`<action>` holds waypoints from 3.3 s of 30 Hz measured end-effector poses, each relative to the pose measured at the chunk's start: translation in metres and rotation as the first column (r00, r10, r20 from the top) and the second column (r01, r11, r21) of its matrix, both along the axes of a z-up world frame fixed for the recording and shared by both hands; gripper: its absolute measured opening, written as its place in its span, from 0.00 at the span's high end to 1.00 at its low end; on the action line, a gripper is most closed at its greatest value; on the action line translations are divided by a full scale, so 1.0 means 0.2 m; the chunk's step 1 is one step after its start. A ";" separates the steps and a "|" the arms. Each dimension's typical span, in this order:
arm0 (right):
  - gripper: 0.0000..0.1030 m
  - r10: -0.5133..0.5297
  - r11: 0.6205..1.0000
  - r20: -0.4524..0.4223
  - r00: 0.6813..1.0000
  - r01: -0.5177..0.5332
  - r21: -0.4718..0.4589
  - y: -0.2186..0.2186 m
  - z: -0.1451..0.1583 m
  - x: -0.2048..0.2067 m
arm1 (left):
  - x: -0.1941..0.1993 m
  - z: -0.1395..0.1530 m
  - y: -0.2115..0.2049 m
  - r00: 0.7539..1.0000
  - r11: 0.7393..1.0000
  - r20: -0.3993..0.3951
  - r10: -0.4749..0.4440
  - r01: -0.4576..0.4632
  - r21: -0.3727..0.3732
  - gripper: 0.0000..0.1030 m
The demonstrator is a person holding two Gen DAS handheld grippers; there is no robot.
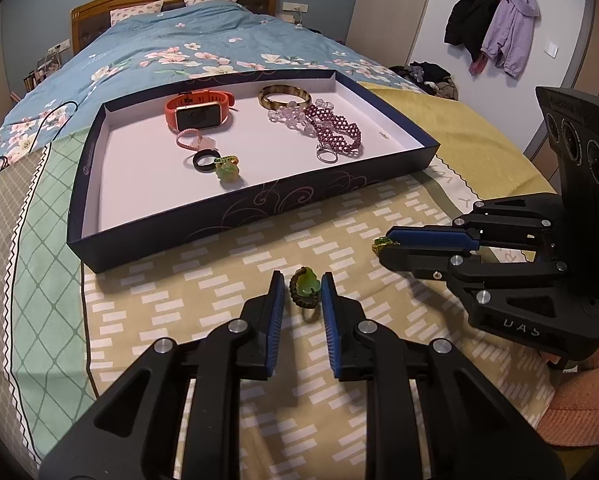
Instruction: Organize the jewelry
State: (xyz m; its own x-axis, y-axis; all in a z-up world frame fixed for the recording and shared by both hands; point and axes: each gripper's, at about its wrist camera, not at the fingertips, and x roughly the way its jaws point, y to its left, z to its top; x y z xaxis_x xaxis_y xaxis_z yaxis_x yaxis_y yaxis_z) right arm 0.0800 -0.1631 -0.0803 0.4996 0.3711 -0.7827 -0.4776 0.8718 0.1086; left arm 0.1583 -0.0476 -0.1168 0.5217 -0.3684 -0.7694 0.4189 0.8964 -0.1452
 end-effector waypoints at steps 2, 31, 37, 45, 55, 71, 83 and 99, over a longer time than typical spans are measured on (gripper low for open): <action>0.97 -0.001 1.000 0.000 1.000 0.001 0.004 0.00 0.00 0.00 | 0.00 0.00 0.00 1.000 1.000 0.001 0.002 -0.002 0.003 0.82; 0.97 -0.029 0.992 0.051 0.998 0.022 0.121 -0.10 0.08 -0.02 | -0.07 0.07 0.05 0.999 0.999 0.029 0.041 -0.040 -0.036 0.86; 0.97 -0.039 0.991 0.062 0.997 0.031 0.130 -0.12 0.09 -0.02 | -0.10 0.12 0.04 0.997 0.998 0.059 0.043 -0.041 -0.038 0.86; 0.96 -0.058 0.989 0.082 0.995 0.046 0.141 -0.14 0.12 -0.02 | -0.13 0.17 0.04 0.995 0.998 0.092 0.041 -0.037 -0.054 0.86; 0.97 -0.070 0.987 0.107 0.992 0.054 0.152 -0.16 0.16 -0.02 | -0.15 0.22 0.06 0.991 0.996 0.125 0.056 -0.047 -0.075 0.86; 0.97 -0.074 0.986 0.145 0.987 0.050 0.161 -0.15 0.22 -0.01 | -0.14 0.29 0.09 0.982 0.993 0.172 0.073 -0.056 -0.101 0.86; 0.97 -0.073 0.985 0.158 0.985 0.046 0.166 -0.15 0.24 0.00 | -0.13 0.32 0.09 0.979 0.992 0.189 0.079 -0.059 -0.113 0.86; 0.97 -0.072 0.985 0.167 0.983 0.043 0.167 -0.14 0.27 0.00 | -0.11 0.33 0.10 0.977 0.991 0.194 0.085 -0.063 -0.119 0.86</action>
